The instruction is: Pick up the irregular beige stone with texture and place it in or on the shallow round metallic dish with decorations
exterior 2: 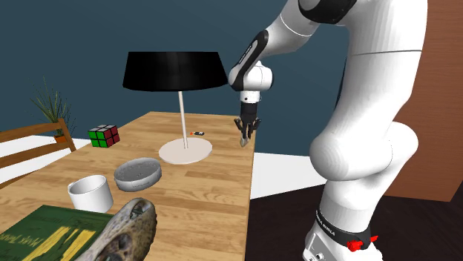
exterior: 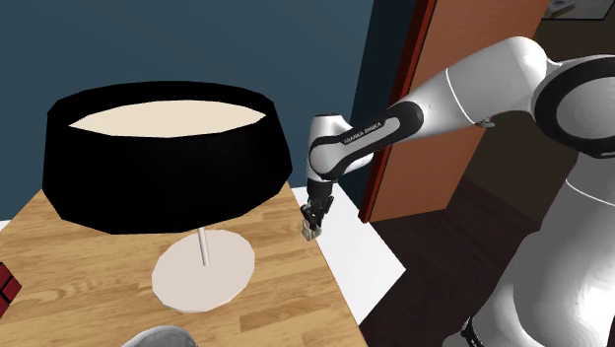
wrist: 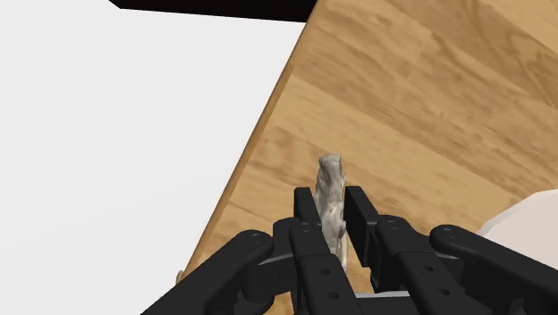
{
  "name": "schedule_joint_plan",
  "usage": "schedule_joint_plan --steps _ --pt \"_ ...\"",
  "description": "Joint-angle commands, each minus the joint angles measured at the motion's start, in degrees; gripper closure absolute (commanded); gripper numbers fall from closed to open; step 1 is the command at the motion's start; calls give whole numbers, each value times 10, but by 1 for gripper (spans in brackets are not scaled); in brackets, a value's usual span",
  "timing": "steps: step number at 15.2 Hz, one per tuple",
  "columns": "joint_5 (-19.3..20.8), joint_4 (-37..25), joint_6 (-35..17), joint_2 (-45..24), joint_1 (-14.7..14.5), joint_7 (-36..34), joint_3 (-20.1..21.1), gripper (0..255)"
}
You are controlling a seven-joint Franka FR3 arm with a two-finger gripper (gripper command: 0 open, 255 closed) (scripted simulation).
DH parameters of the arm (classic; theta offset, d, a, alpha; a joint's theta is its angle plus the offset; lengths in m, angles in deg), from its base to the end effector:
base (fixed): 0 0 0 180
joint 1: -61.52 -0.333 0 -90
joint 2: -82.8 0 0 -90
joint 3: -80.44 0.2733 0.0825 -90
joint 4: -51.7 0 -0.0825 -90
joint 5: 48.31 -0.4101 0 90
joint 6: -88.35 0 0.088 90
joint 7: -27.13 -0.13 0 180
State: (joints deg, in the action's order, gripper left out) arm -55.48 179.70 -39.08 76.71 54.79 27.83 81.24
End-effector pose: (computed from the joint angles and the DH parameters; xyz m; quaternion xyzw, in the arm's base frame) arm 0.5301 0.0764 0.2309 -0.9967 -0.0308 0.0608 0.0446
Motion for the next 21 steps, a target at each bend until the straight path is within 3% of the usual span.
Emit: schedule_joint_plan --steps 1,11,21 --pt "1 -4 15 10 1 -1 -1 255" --pt "-5 -41 13 -14 -69 -124 56 255" --pt "10 -141 23 -90 -148 -260 105 255"
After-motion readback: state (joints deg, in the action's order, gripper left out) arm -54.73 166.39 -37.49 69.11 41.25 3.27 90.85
